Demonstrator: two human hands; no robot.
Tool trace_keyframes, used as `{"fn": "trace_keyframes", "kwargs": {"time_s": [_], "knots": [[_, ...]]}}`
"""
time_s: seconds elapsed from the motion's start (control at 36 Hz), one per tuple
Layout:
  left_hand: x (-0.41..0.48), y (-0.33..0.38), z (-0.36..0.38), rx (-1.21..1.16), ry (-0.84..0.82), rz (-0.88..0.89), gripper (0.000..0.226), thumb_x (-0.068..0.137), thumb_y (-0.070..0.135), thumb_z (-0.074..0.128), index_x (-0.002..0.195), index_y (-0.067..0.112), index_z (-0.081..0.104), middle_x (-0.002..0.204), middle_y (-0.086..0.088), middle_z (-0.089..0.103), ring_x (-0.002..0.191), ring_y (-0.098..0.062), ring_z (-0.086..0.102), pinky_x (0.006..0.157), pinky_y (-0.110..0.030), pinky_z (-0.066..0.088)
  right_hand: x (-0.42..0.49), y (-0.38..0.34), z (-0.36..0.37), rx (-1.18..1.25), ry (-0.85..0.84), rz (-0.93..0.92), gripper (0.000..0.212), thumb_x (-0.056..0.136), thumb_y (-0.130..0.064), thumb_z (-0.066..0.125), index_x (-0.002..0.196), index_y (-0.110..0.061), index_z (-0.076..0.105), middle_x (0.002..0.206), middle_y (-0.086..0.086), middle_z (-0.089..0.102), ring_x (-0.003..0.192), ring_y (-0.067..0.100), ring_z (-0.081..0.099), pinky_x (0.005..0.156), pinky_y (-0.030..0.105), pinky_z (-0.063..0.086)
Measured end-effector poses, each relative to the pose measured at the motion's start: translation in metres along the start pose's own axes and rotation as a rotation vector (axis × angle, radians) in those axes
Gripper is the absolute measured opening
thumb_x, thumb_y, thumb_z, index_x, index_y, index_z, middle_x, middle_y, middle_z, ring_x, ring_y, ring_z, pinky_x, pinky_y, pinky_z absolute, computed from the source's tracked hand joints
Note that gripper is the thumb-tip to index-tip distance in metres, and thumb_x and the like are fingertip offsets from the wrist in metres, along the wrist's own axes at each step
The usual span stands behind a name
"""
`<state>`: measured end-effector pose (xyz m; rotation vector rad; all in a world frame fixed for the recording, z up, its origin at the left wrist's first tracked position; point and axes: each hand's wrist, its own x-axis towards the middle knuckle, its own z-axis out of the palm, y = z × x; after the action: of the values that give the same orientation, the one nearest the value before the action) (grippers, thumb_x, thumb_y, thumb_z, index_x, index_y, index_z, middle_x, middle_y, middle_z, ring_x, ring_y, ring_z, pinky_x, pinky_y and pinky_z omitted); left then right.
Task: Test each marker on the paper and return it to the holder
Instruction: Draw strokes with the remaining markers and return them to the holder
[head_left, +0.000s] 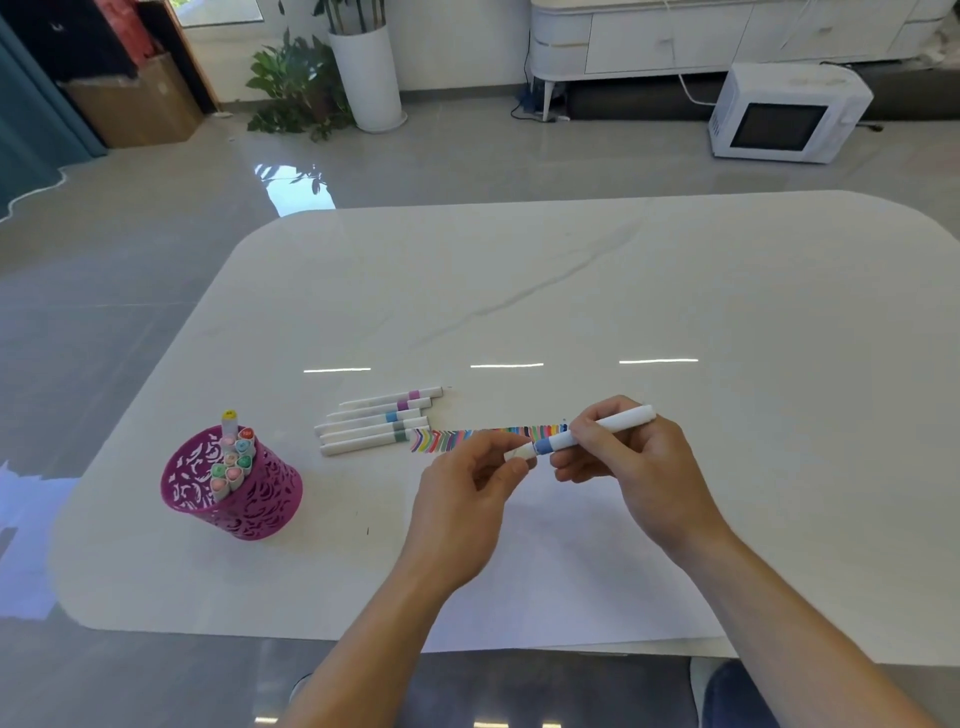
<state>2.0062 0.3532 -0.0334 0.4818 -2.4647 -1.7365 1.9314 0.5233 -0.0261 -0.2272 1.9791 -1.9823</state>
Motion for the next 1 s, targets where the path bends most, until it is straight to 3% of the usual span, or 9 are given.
{"fn": "trace_keyframes", "kwargs": {"time_s": [0.08,0.17,0.28,0.47,0.72,0.89,1.0], "knots": [[-0.001,0.002,0.0,-0.048,0.008,-0.013,0.021,0.096,0.02,0.066,0.102,0.04,0.07,0.087,0.014,0.074,0.083,-0.007,0.072,0.075,-0.017,0.056,0.0,-0.001,0.0,0.006,-0.005,-0.003,0.017,0.101,-0.015,0.066,0.094,0.0,0.069,0.081,0.014,0.079,0.071,0.031,0.077,0.066,0.03,0.062],[-0.001,0.005,-0.001,-0.162,0.02,-0.04,0.017,0.096,0.012,0.066,0.107,0.023,0.073,0.085,0.002,0.076,0.077,-0.013,0.074,0.071,-0.019,0.057,0.0,-0.001,0.0,0.027,-0.019,0.001,0.018,0.1,-0.016,0.067,0.094,0.001,0.07,0.081,0.015,0.079,0.07,0.03,0.076,0.065,0.028,0.06],[-0.001,0.006,-0.002,-0.207,0.048,-0.047,0.016,0.094,0.009,0.067,0.105,0.016,0.075,0.079,-0.001,0.076,0.07,-0.015,0.074,0.067,-0.016,0.055,-0.001,0.0,0.0,0.078,-0.031,0.016,0.021,0.099,-0.019,0.068,0.096,0.002,0.07,0.083,0.017,0.079,0.071,0.031,0.076,0.067,0.029,0.061],[-0.001,0.005,0.0,-0.2,0.072,-0.049,0.016,0.094,0.006,0.067,0.104,0.016,0.075,0.073,0.0,0.076,0.067,-0.015,0.074,0.068,-0.017,0.056,0.0,0.005,0.003,0.134,-0.059,0.034,0.024,0.098,-0.021,0.068,0.098,0.002,0.069,0.086,0.02,0.078,0.075,0.034,0.076,0.071,0.032,0.062],[0.001,0.005,-0.014,-0.108,0.025,-0.054,0.018,0.094,0.012,0.068,0.095,0.03,0.07,0.077,0.007,0.077,0.071,-0.01,0.074,0.07,-0.017,0.057,0.001,0.005,0.006,0.177,-0.111,0.133,0.035,0.089,-0.034,0.071,0.102,-0.002,0.074,0.092,0.021,0.079,0.085,0.034,0.077,0.076,0.034,0.064],[0.0,0.004,-0.024,-0.079,0.122,-0.047,0.012,0.09,0.022,0.073,0.095,0.032,0.073,0.08,0.01,0.075,0.074,-0.005,0.071,0.07,-0.015,0.055,0.005,0.008,0.004,-0.009,-0.136,0.272,0.035,0.094,-0.043,0.07,0.1,-0.009,0.075,0.087,0.015,0.08,0.076,0.027,0.077,0.072,0.03,0.064],[-0.002,0.003,-0.04,-0.151,0.243,-0.069,0.012,0.084,0.023,0.078,0.093,0.031,0.075,0.084,0.009,0.074,0.077,-0.009,0.071,0.072,-0.021,0.056,0.005,0.013,0.005,-0.173,-0.155,0.321,0.022,0.103,-0.03,0.064,0.105,-0.008,0.07,0.084,0.01,0.08,0.072,0.022,0.076,0.07,0.03,0.061]]}}
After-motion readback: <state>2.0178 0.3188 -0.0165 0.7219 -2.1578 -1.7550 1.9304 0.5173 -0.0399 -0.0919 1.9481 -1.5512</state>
